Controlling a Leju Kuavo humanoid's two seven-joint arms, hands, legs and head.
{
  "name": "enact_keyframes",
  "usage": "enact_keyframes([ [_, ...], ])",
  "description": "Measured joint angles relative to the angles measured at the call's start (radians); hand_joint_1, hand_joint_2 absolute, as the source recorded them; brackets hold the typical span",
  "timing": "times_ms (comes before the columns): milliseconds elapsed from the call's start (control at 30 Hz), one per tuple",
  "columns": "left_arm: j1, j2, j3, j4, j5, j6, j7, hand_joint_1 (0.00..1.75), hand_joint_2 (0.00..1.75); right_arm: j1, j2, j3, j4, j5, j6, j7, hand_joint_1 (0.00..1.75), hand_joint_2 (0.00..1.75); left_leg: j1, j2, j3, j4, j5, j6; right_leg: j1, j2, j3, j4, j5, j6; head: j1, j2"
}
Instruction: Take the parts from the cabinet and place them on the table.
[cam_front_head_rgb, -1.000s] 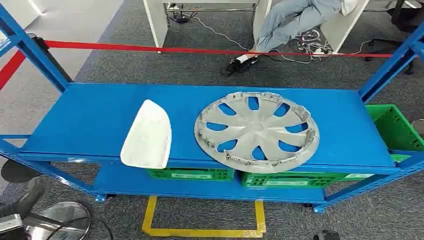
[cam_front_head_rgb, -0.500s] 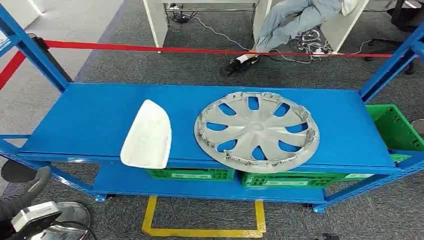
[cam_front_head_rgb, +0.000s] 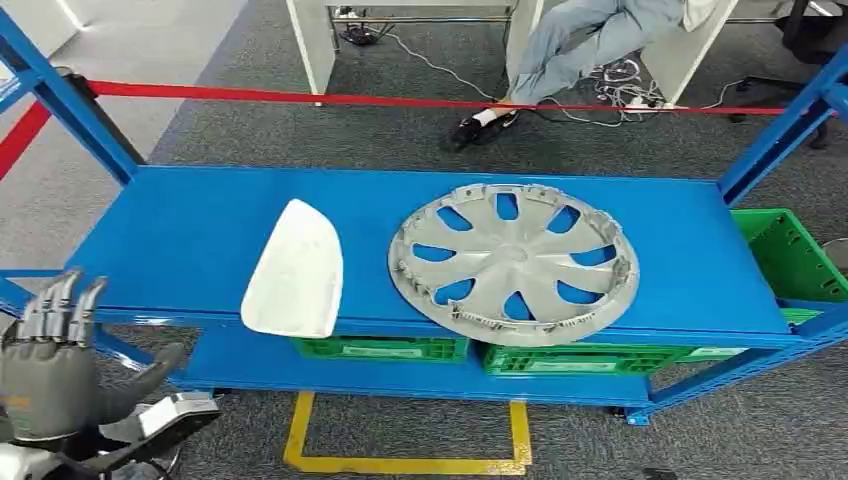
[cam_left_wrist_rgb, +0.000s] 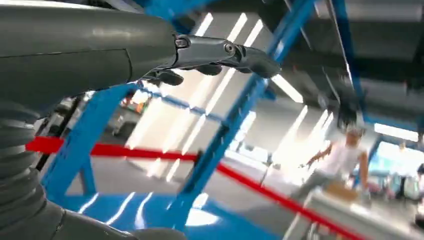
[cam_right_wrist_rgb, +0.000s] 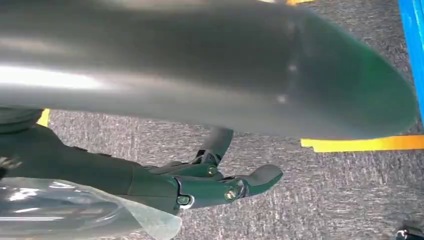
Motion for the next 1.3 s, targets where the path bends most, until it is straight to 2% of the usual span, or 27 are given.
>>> enact_keyframes([
  [133, -0.01, 0.009, -0.056, 0.035, 0.069, -0.025, 0.051, 0.0, 1.75, -0.003, -0.001, 0.006, 0.0, -0.002, 0.0, 0.0, 0.0, 0.0, 0.0, 0.0, 0.0, 0.0, 0.0, 0.0, 0.0, 0.0, 0.0, 0.0, 0.0, 0.0, 0.0, 0.0],
  [267, -0.014, 0.004, -0.076, 0.055, 0.207, -0.024, 0.035, 0.0, 1.75, -0.002, -0.001, 0.007, 0.0, -0.002, -0.003, 0.003, 0.0, 0.0, 0.0, 0.0, 0.0, 0.0, 0.0, 0.0, 0.0, 0.0, 0.0, 0.0, 0.0, 0.0, 0.0, 0.0],
  [733, -0.02, -0.09, -0.076, 0.101, 0.699, -0.033, -0.168, 0.0, 1.75, -0.003, -0.001, 0.007, 0.0, -0.002, -0.004, 0.001, 0.0, 0.0, 0.0, 0.0, 0.0, 0.0, 0.0, 0.0, 0.0, 0.0, 0.0, 0.0, 0.0, 0.0, 0.0, 0.0],
  [900, -0.02, -0.103, -0.066, 0.108, 0.884, -0.072, -0.228, 0.0, 1.75, -0.006, -0.001, 0.007, 0.002, -0.002, -0.004, 0.0, 0.0, 0.0, 0.0, 0.0, 0.0, 0.0, 0.0, 0.0, 0.0, 0.0, 0.0, 0.0, 0.0, 0.0, 0.0, 0.0],
  [1100, -0.023, -0.116, -0.052, 0.118, 1.117, -0.151, -0.28, 0.0, 1.75, -0.022, 0.001, 0.016, 0.02, -0.002, 0.001, -0.003, 0.0, 0.0, 0.0, 0.0, 0.0, 0.0, 0.0, 0.0, 0.0, 0.0, 0.0, 0.0, 0.0, 0.0, 0.0, 0.0],
  [1200, -0.023, -0.118, -0.049, 0.12, 1.171, -0.172, -0.293, 0.0, 1.75, -0.025, 0.001, 0.018, 0.026, -0.002, 0.005, -0.003, 0.0, 0.0, 0.0, 0.0, 0.0, 0.0, 0.0, 0.0, 0.0, 0.0, 0.0, 0.0, 0.0, 0.0, 0.0, 0.0],
  [1300, -0.024, -0.119, -0.046, 0.121, 1.169, -0.175, -0.295, 0.0, 1.75, -0.026, 0.001, 0.022, 0.031, -0.002, 0.006, -0.004, 0.0, 0.0, 0.0, 0.0, 0.0, 0.0, 0.0, 0.0, 0.0, 0.0, 0.0, 0.0, 0.0, 0.0, 0.0, 0.0],
])
